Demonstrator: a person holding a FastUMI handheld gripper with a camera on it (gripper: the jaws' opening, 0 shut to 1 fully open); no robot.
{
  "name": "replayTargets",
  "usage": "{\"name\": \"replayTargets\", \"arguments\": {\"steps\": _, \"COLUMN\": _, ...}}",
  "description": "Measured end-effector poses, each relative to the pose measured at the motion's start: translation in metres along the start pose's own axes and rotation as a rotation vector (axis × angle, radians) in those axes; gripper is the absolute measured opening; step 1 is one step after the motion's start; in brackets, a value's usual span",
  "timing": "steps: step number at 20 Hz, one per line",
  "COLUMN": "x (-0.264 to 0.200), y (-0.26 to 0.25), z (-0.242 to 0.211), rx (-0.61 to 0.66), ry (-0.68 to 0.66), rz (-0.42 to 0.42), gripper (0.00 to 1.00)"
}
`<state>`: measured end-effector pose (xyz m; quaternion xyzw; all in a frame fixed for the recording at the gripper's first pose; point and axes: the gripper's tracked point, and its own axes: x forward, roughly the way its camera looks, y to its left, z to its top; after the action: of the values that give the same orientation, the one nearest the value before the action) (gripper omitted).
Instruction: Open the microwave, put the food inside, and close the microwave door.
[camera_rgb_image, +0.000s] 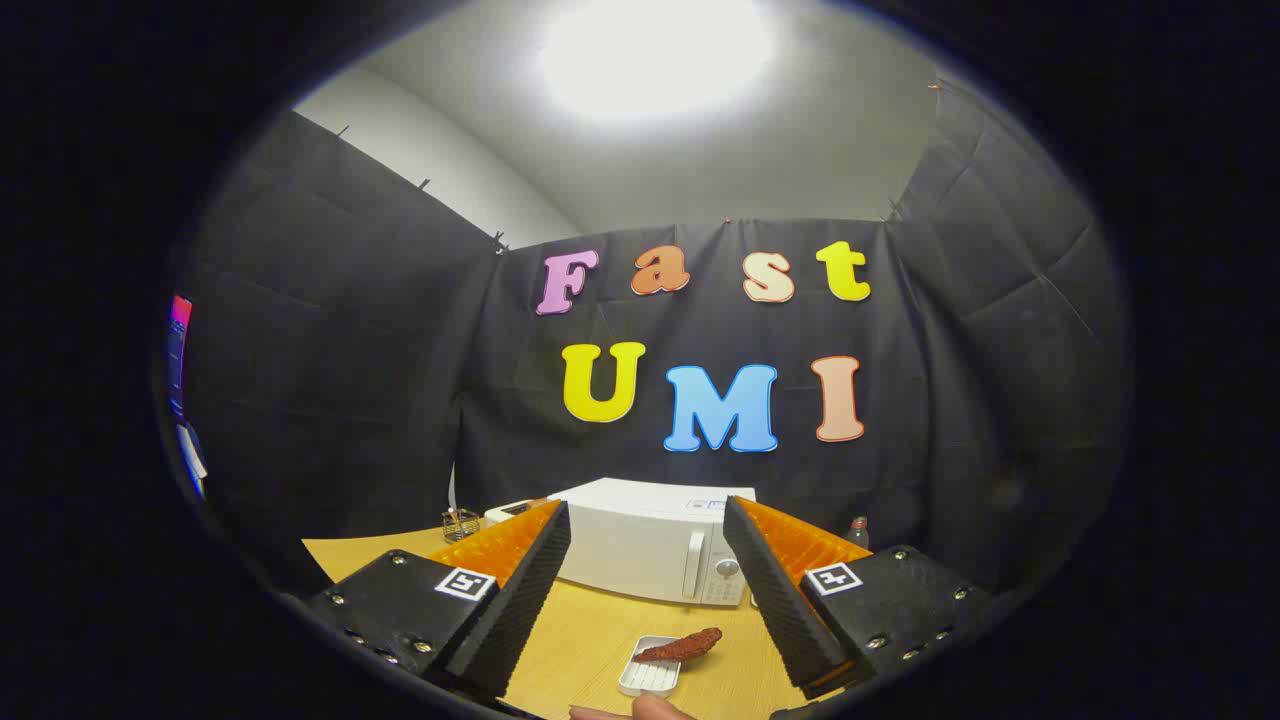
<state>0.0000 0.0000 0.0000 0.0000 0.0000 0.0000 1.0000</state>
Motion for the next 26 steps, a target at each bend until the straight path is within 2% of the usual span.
{"name": "replayTargets", "arguments": {"steps": 26, "x": 0.016, "y": 0.0, "z": -0.009, "rx": 0.02, "ry": 0.011, "rz": -0.02, "gripper": 0.97}}
